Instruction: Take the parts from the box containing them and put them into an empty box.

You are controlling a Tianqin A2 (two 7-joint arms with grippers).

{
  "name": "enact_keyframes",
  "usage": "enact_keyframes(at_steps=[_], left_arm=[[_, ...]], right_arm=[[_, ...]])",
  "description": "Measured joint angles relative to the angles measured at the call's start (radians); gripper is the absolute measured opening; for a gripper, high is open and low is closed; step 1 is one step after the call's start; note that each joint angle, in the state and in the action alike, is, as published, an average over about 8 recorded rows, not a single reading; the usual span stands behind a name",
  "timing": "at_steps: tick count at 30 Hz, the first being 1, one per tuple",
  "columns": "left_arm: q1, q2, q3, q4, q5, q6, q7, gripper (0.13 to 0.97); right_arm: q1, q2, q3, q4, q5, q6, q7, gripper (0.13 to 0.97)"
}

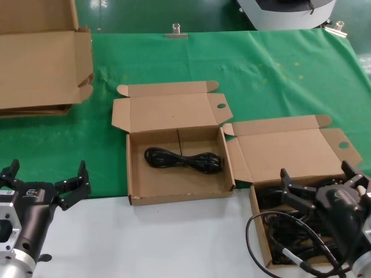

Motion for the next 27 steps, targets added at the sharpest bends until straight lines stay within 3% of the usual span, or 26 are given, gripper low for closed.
enact_keyframes(at_steps=[27], left_arm=[[0.000,0.000,0.000,0.000,0.000,0.000,0.000,0.966]], right_arm=[[0.000,0.000,0.000,0.000,0.000,0.000,0.000,0.966]])
